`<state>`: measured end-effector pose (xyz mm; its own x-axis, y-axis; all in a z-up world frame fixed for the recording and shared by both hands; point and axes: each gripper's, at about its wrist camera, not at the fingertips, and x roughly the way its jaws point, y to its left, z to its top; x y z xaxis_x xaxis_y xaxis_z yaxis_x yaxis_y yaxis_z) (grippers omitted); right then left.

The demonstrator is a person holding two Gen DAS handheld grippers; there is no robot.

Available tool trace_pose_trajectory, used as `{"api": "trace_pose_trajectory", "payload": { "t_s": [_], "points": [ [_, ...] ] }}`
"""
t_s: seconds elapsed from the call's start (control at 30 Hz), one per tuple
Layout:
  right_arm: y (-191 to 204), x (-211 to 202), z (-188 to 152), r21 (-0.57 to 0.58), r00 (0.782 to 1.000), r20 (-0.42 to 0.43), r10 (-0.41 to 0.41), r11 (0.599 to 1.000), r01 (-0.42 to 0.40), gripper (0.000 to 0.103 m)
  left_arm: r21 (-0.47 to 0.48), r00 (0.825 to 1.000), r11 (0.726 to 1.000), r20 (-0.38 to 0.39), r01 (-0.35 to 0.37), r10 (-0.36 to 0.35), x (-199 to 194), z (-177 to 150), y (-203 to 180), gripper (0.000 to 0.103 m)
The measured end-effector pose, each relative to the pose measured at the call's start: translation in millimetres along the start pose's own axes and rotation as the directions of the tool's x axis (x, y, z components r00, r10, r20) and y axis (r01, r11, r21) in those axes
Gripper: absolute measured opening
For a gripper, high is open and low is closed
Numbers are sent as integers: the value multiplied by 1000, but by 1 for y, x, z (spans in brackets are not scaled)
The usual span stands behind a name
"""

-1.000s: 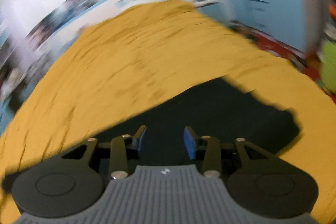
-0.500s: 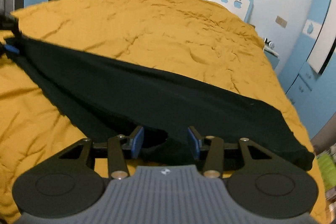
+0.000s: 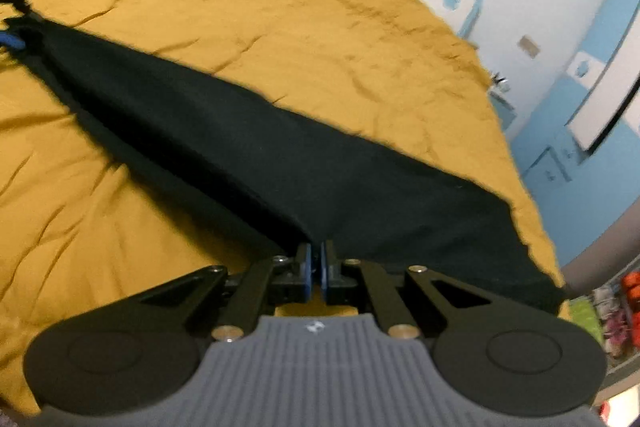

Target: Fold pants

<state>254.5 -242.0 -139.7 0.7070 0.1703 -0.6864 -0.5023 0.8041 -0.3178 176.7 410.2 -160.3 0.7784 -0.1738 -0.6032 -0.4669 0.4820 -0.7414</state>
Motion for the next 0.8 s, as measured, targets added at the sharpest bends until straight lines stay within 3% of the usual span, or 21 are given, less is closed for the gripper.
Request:
{"api": "trace_pose_trajectory", "payload": {
  "t_s": [0.1,0.37,0.53,0.57,0.6,0.63,0.7,0.8],
  "points": [
    [5,11,-8,-21,1000,-27,9,1000,-10,0,-23,1000,1000,10,-4,4,-1,-1,6,60],
    [8,4,-14,22,1000,23,4,1000,-4,5,-72,996,996,74,55,-50,0,6,12,60],
    [3,2,-16,90,999,27,19,996,-21,5,-124,996,992,88,3,8,20,13,18,59],
    [3,3,-16,92,999,27,18,996,-21,5,-129,996,992,88,0,11,24,12,19,47],
    [3,3,-16,93,1000,27,16,996,-18,5,-134,996,991,94,5,8,23,10,19,21],
    [4,3,-16,93,1000,27,15,996,-18,5,-144,994,989,113,22,-6,18,8,19,5],
    [5,1,-16,98,999,32,14,995,-18,5,-131,975,984,200,121,-94,0,5,17,3],
    [3,-2,-15,117,999,43,20,993,-25,5,-141,966,986,254,91,-53,-22,-5,26,2]
  ]
}}
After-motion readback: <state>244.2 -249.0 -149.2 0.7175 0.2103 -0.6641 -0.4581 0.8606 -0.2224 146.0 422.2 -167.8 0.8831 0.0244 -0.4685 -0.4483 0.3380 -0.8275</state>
